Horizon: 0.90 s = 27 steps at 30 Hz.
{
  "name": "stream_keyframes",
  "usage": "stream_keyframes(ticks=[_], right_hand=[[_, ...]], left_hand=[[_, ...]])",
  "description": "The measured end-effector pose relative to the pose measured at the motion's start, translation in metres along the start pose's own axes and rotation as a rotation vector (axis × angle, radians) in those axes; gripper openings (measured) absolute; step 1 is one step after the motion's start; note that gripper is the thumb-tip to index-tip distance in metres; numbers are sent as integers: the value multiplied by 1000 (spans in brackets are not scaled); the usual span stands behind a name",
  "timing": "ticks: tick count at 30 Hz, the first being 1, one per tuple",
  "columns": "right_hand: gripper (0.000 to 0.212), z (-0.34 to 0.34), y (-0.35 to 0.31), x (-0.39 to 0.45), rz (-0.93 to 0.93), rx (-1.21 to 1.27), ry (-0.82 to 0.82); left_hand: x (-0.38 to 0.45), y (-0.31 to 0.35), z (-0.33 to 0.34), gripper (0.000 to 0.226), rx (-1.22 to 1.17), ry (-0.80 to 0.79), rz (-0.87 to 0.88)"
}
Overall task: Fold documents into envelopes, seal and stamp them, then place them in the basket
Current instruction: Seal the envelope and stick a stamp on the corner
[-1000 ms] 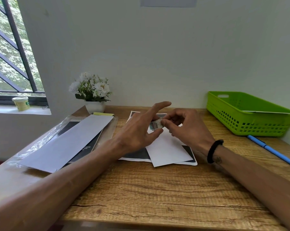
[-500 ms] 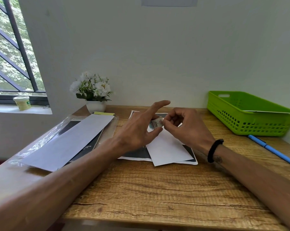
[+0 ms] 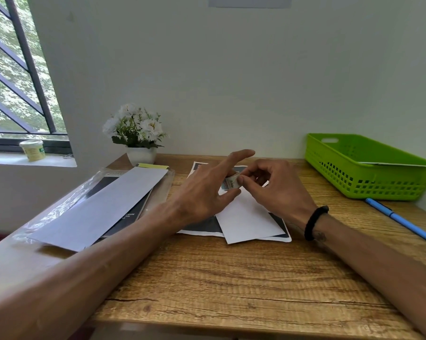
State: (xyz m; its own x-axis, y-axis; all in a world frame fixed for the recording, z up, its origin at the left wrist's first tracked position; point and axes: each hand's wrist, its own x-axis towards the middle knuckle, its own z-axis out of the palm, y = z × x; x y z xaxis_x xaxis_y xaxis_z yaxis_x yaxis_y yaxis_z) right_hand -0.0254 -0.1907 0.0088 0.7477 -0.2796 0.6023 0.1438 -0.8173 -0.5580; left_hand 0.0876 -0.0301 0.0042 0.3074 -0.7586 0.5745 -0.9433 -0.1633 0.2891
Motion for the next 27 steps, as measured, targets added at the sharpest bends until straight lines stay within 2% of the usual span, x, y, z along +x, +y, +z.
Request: stream_keyframes(ticks=[13, 27], right_hand=[[4, 2, -2, 0, -46, 40, -8], [4, -1, -2, 2, 10, 59, 53]], left_hand=[[0, 2, -7, 80, 6, 1, 2], [0, -2, -11, 77, 22, 19, 6]])
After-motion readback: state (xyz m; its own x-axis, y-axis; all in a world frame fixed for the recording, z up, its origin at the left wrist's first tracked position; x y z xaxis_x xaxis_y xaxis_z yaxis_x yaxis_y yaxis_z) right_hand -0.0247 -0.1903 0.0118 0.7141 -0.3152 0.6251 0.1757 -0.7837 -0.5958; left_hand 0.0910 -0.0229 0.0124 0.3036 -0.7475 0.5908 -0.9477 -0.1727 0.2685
